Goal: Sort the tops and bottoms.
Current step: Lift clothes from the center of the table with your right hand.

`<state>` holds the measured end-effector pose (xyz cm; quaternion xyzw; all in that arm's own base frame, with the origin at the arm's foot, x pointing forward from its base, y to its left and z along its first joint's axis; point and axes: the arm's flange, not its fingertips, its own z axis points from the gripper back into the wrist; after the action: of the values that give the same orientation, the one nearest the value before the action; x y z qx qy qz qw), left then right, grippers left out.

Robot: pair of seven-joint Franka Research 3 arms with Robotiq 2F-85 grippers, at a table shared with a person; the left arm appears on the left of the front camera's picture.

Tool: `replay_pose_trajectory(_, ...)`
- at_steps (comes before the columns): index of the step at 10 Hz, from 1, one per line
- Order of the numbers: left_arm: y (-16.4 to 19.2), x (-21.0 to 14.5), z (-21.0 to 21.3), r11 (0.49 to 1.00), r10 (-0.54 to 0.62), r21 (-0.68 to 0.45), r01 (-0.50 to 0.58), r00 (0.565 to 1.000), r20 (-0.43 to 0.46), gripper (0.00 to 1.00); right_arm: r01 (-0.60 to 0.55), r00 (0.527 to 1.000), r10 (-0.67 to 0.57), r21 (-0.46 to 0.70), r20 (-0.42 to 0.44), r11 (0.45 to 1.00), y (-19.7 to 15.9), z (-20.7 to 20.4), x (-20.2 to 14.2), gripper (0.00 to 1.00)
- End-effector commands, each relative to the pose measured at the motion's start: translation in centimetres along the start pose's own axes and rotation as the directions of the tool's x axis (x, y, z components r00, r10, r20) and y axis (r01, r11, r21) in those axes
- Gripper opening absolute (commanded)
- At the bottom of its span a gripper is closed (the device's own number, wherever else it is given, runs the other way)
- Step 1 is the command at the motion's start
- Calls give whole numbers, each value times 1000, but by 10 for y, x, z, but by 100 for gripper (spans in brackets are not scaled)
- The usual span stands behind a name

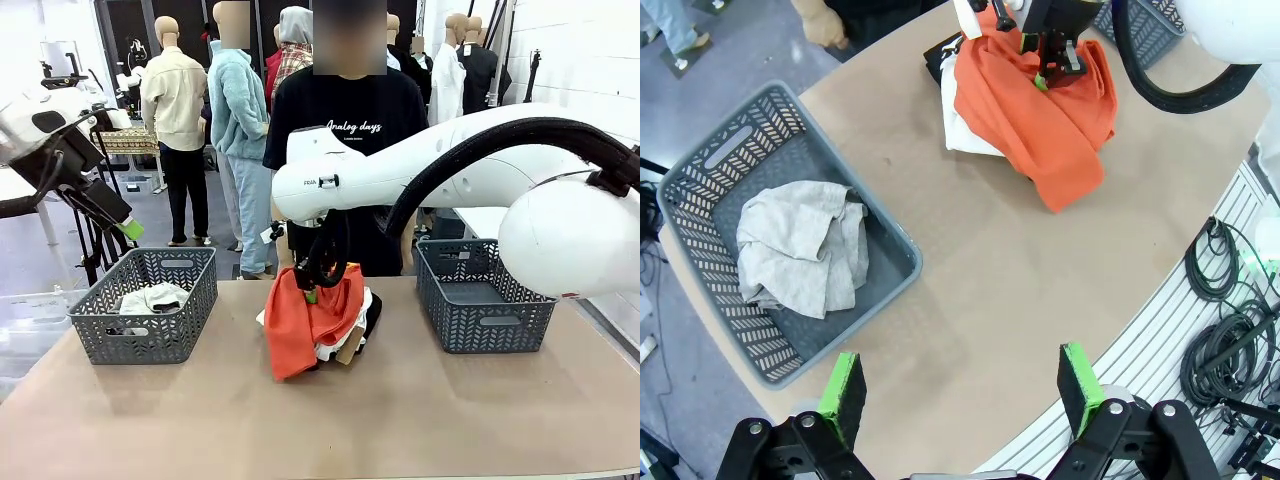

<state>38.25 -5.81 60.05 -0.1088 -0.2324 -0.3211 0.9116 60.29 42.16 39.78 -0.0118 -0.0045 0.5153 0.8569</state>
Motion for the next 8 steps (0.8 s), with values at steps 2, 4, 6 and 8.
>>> replay_pose_trajectory(2, 0, 1, 2, 1000, 5, -2, -5, 1000, -4, 100, 37, 998, -36, 25, -42, 999, 5, -25, -10, 0)
replay_pose_trajectory(4, 0, 1, 2, 1000, 5, -2, -5, 1000, -4, 100, 31, 999, -31, 16, -17, 999, 7, -14, -12, 0)
replay_pose_trajectory(6, 0, 1, 2, 1000, 5, -2, -5, 1000, -4, 100, 23, 1000, -23, 5, 2, 1000, 12, -4, -14, 0)
replay_pose_trajectory(8, 0, 1, 2, 1000, 5, -2, -5, 1000, -4, 100, 15, 1000, -15, 1, 21, 1000, 18, 6, -19, 0)
